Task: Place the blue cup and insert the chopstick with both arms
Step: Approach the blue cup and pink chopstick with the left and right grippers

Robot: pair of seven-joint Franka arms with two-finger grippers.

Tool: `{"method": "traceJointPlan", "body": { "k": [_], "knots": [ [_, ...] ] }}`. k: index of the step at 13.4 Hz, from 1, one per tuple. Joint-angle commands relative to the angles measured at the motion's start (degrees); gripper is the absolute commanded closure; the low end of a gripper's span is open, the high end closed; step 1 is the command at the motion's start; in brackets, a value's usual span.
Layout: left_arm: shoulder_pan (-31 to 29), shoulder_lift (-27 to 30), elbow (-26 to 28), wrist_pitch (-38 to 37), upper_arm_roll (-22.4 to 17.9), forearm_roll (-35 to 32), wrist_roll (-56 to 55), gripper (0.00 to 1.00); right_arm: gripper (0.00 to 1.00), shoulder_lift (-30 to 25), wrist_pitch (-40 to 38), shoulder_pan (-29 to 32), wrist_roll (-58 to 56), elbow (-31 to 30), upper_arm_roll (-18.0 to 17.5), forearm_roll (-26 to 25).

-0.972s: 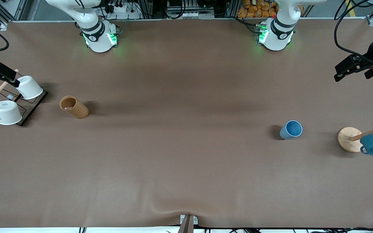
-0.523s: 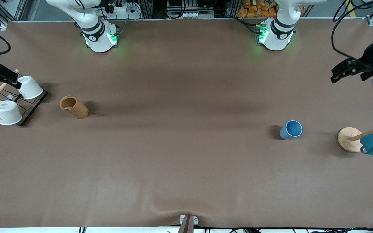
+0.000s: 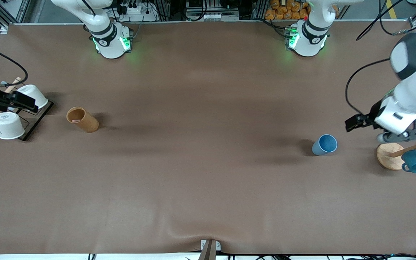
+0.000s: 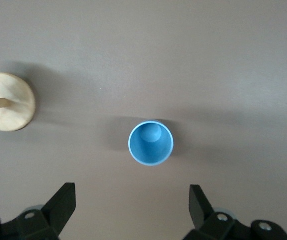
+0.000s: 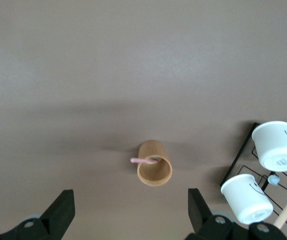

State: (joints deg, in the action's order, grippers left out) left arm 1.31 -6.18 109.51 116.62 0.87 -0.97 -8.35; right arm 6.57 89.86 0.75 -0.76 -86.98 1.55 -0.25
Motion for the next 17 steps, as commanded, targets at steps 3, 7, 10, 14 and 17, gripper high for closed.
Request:
{"method": "traceJointPlan", "body": {
  "k": [3, 7, 10, 14, 17],
  "knots": [
    [-0.25, -3.91, 7.91, 13.52, 0.1, -1.14, 0.61, 0.0, 0.0, 3.53, 1.37, -0.4, -0.38, 0.76, -0.32, -0.1],
    [-1.74, -8.49, 8.09, 17.49, 0.18, -1.14, 0.61, 0.04, 0.0, 6.61, 1.46, -0.49, -0.39, 0.76, -0.32, 0.07],
    [-1.84, -10.86, 8.01, 18.9, 0.1, -1.14, 0.61, 0.14, 0.0, 8.8, 3.29, -0.58, -0.39, 0.76, -0.32, 0.16],
    [-1.84, -14.02, 8.0, 21.09, 0.18, -1.14, 0.52, 0.37, 0.0, 10.91, 3.93, -2.15, 0.49, 0.32, -0.32, -0.1],
    [-1.66, -14.38, 7.83, 21.19, 0.18, -1.14, -0.26, 1.0, 0.0, 12.75, 2.26, -4.08, 6.8, -0.21, -0.32, -6.31]
  ]
}}
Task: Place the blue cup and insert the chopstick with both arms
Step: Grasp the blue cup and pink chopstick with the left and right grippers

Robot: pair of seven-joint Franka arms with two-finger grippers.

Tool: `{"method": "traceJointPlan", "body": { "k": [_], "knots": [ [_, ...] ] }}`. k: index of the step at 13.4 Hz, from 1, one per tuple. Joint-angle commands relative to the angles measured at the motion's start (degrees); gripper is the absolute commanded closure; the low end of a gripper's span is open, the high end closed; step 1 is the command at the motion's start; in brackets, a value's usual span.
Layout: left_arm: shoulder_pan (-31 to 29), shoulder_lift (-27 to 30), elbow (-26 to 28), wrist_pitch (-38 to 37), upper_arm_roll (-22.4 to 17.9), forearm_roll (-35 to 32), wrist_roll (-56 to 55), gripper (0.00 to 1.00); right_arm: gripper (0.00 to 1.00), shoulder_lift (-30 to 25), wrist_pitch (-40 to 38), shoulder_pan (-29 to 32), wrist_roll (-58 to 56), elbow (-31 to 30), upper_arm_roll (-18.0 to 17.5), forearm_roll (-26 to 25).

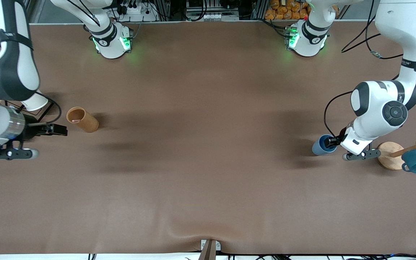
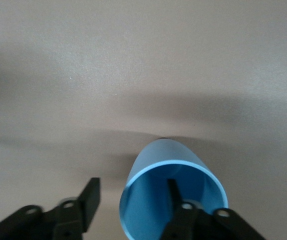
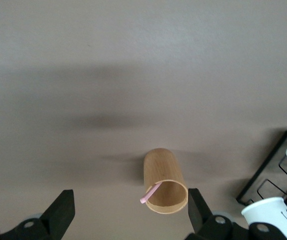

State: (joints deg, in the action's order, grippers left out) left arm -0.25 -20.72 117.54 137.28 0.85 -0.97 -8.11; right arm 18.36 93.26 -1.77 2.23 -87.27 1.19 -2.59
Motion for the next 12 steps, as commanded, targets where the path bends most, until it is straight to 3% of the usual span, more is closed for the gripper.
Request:
{"method": "traceJointPlan", "body": {
  "k": [1, 4, 7, 9, 12],
  "knots": [
    [0.07, 0.41, -0.21, 0.45, 0.2, -1.14, -0.76, 1.0, 0.0, 1.42, -1.23, -2.18, 4.53, -0.09, 0.04, -5.92],
    [0.42, 1.73, -0.21, -0.6, 1.07, -1.14, -0.94, 1.0, 0.0, 3.79, -3.86, -2.88, 6.89, -0.01, 0.04, -8.39],
    [0.42, 4.72, -1.87, -6.83, 6.68, -1.05, -2.17, 1.0, 0.0, 5.02, -6.33, -6.31, 13.4, -0.09, 0.04, -13.05],
    [0.51, 4.9, -4.33, -9.39, 11.08, -1.05, -3.3, 1.0, 0.14, 5.73, -6.51, -6.31, 13.15, -0.71, 0.04, -13.14],
    [4.97, 3.85, -6.62, -10.54, 16.36, -1.14, -14.78, 1.0, 0.2, 5.64, -6.51, -6.14, 12.98, -3.86, 0.04, -14.01]
  ]
}}
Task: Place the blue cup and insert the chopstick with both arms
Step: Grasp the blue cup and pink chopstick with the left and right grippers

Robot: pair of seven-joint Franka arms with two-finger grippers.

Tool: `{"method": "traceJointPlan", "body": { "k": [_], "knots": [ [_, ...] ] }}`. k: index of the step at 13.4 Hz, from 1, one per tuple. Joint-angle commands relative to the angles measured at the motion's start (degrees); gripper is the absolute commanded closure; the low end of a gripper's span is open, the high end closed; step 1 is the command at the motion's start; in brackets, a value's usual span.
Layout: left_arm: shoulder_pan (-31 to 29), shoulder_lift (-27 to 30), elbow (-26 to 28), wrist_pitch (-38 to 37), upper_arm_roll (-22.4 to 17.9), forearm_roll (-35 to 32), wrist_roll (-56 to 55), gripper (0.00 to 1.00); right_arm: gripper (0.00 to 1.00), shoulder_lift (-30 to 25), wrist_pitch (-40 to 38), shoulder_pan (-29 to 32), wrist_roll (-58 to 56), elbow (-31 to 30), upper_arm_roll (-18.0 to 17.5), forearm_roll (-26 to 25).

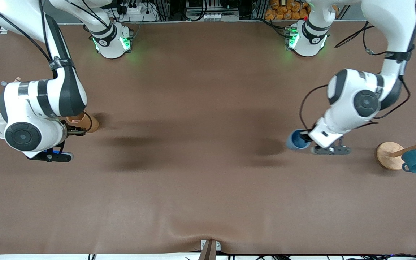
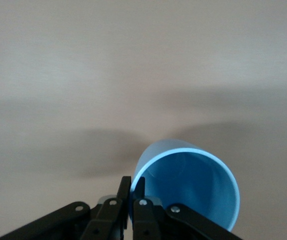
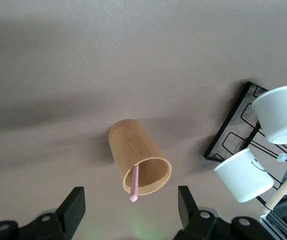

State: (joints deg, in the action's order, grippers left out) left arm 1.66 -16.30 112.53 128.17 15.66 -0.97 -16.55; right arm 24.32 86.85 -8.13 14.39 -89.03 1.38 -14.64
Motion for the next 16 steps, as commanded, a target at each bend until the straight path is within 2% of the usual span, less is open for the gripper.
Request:
{"method": "traceJointPlan", "body": {
  "k": [1, 5, 7, 9, 13, 15, 16],
  "knots": [
    [6.65, -1.61, -3.18, -1.43, 1.57, -1.14, -9.7, 1.0, 0.21, -0.33, -0.19, 0.04, 0.81, -2.81, -0.15, -3.11],
    [18.52, -6.62, -8.64, -1.34, 1.39, -1.49, -23.41, 1.0, 0.33, -0.33, -1.86, -0.84, 0.81, -3.96, -0.23, -3.21],
    [23.2, -9.26, -10.83, -1.17, 1.39, -3.24, -29.82, 1.0, 0.45, -0.42, -1.94, -1.19, 0.9, -4.4, -0.23, -3.21],
    [27.59, -11.89, -11.63, -0.55, 1.39, -4.65, -35.1, 1.0, 0.45, -0.33, -1.42, -1.02, 0.81, -4.92, -0.23, -3.21],
    [32.17, -15.59, -12.16, 3.92, 1.3, -5.18, -43.9, 1.0, 0.48, -0.5, -0.45, -0.75, 0.81, -6.07, -0.32, -3.21],
    [33.05, -16.65, -12.16, 5.16, 1.3, -8.67, -48.03, 1.0, 0.51, -0.86, -0.36, -0.93, 0.81, -6.94, -0.32, -3.12],
    [33.14, -16.83, -12.16, 5.16, 1.39, -10.52, -49.44, 1.0, 0.59, -0.86, -0.36, -0.93, 0.81, -6.95, -0.32, -3.12]
  ]
}}
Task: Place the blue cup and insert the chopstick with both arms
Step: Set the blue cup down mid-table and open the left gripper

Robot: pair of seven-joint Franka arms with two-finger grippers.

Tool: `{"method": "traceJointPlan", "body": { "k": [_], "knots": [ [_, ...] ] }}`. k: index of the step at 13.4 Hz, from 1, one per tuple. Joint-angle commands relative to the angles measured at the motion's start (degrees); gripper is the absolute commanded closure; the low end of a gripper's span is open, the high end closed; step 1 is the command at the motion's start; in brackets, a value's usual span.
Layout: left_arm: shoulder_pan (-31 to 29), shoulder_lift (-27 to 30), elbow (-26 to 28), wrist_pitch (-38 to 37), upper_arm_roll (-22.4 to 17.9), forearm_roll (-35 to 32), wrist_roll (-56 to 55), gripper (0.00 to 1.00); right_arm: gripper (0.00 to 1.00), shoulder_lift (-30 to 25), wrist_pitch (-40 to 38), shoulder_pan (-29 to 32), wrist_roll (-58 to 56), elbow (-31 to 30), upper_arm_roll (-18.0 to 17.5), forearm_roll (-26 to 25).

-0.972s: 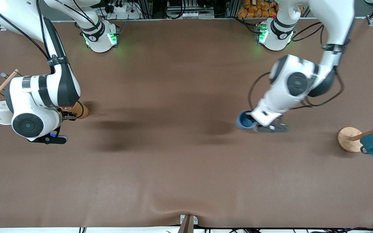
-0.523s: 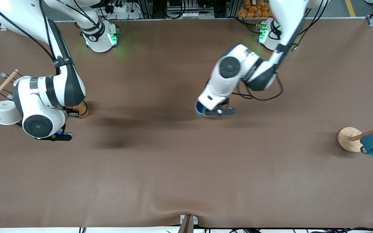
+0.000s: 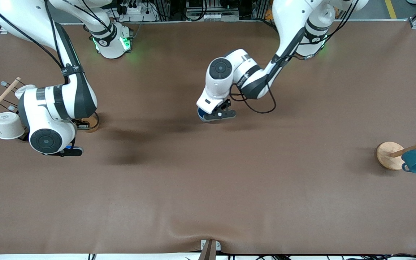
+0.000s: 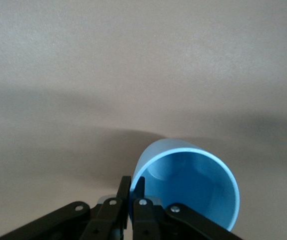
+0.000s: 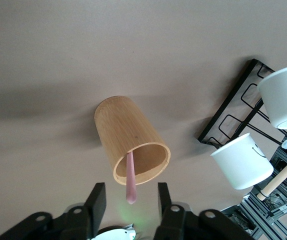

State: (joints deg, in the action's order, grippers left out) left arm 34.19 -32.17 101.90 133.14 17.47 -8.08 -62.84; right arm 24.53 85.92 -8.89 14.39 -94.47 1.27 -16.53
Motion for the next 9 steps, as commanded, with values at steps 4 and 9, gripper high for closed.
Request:
{"method": "traceJointPlan", "body": {
  "k": [4, 9],
  "knots": [
    [0.36, -1.31, -1.62, 0.54, -0.25, -3.09, -6.68, 0.01, 0.72, -0.88, 2.32, 0.45, 0.81, -1.86, -0.21, -1.14],
    [-0.34, 3.68, -1.71, -2.0, -0.16, -3.0, -12.21, 0.0, 0.79, -0.88, 2.68, 0.72, 0.81, -1.95, -0.21, -0.88]
  ]
}}
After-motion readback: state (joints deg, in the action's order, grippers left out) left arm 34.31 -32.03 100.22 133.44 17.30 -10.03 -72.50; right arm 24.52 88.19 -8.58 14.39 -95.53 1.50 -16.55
